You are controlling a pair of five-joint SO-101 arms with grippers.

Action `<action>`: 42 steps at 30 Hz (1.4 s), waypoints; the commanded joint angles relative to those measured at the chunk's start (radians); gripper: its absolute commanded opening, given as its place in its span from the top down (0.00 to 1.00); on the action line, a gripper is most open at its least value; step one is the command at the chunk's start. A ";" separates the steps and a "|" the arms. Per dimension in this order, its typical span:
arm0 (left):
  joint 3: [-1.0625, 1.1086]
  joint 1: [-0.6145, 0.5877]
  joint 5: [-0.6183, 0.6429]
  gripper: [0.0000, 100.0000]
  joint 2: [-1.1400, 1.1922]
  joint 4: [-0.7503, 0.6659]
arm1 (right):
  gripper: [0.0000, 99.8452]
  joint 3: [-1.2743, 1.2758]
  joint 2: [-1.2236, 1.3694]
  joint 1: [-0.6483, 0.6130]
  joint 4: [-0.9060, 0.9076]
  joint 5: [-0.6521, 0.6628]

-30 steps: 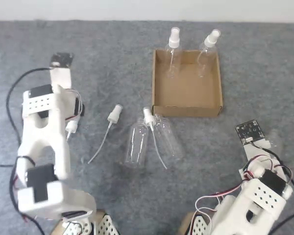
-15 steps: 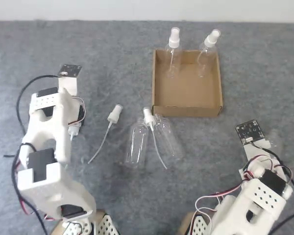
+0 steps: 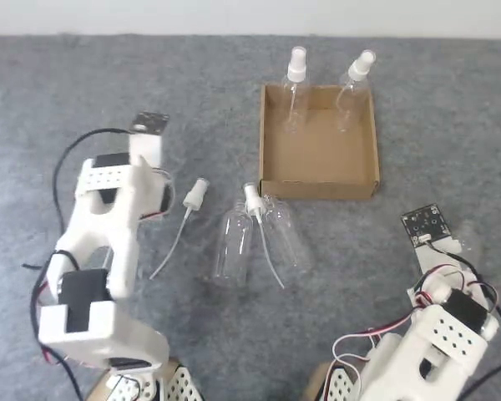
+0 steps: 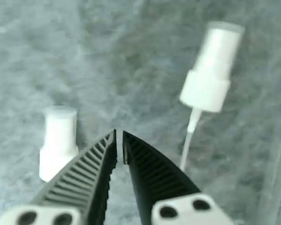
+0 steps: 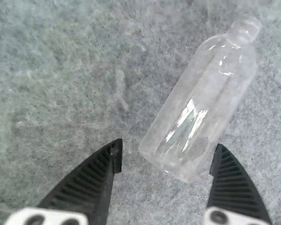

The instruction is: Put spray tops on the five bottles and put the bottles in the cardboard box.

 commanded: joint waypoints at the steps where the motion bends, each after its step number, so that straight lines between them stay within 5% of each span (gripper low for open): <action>1: -0.028 -0.020 0.023 0.97 -0.075 -0.020 | 0.74 -0.009 -0.030 0.008 -0.002 0.014; 6: -0.160 -0.126 -0.038 0.86 -0.069 0.043 | 0.74 -0.009 -0.030 0.008 0.004 0.048; 21: -0.252 -0.166 -0.152 0.86 0.229 0.034 | 0.74 -0.008 -0.030 0.010 0.002 0.052; 27: -0.252 -0.155 -0.143 0.99 0.229 0.043 | 0.74 -0.008 -0.030 0.010 0.002 0.052; 33: -0.231 -0.150 -0.083 0.99 0.066 0.100 | 0.74 -0.008 -0.030 0.010 -0.002 0.049; 42: 0.008 0.000 0.075 0.99 -0.474 0.126 | 0.74 -0.018 -0.030 0.001 -0.005 0.052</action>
